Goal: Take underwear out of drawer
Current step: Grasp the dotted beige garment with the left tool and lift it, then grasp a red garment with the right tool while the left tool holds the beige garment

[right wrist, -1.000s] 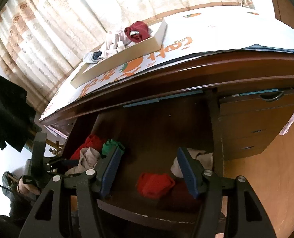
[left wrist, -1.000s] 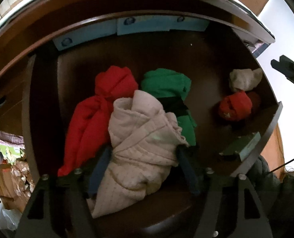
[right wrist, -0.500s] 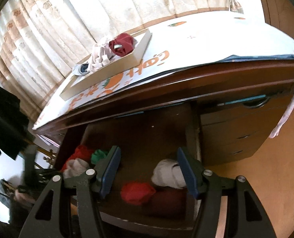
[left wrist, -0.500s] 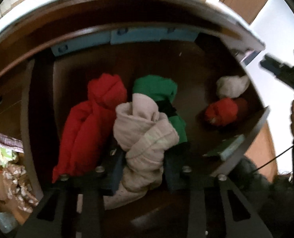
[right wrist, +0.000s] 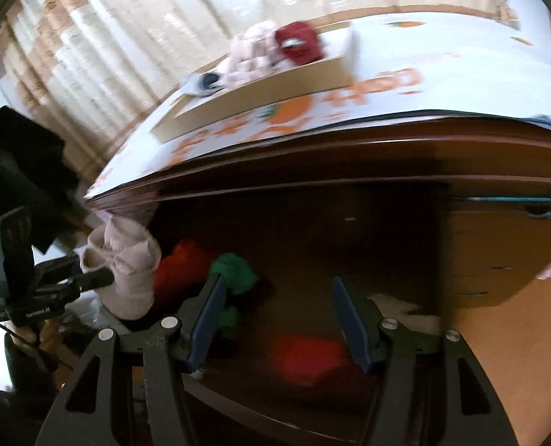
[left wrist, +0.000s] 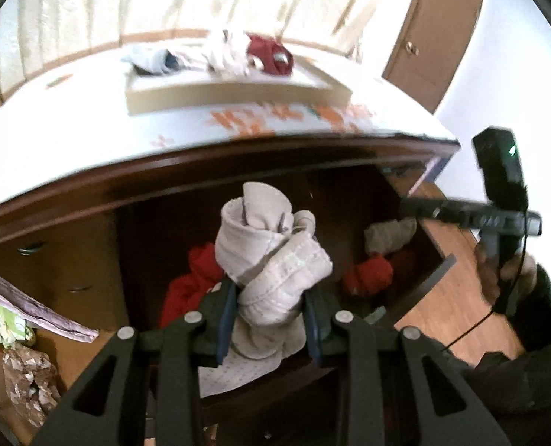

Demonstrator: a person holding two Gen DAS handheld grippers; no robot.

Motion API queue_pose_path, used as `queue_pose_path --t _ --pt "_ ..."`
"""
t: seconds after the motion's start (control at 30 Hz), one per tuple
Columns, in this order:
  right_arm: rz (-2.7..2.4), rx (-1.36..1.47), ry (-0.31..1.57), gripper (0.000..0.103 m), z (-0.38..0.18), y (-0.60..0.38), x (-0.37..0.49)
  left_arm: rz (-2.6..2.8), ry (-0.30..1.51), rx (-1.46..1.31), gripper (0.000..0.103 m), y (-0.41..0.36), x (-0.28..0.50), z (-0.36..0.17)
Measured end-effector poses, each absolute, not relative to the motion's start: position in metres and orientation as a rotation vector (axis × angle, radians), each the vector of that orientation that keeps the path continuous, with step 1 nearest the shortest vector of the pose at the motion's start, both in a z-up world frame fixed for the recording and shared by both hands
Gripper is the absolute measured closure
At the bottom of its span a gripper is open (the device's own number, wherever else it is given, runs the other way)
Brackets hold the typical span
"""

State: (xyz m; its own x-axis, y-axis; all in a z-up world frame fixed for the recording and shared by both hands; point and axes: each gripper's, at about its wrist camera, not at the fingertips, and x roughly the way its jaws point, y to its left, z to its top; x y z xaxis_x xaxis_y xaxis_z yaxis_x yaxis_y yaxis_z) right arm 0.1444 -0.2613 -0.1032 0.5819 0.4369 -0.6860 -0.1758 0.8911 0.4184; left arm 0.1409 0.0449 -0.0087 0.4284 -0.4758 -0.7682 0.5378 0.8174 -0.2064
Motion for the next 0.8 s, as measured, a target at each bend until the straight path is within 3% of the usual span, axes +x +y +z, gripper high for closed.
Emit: queue_pose_path --t 0.27,0.8 --pt "0.591 0.374 0.940 0.041 -0.109 -0.173 0.185 -0.478 0.871 -0.003 0.072 0.086 0.150 0.018" --pt "0.563 0.520 1.385 0.041 -0.197 -0.055 0.241 -0.384 0.807 -0.034 0.072 0.137 0.152 0.031"
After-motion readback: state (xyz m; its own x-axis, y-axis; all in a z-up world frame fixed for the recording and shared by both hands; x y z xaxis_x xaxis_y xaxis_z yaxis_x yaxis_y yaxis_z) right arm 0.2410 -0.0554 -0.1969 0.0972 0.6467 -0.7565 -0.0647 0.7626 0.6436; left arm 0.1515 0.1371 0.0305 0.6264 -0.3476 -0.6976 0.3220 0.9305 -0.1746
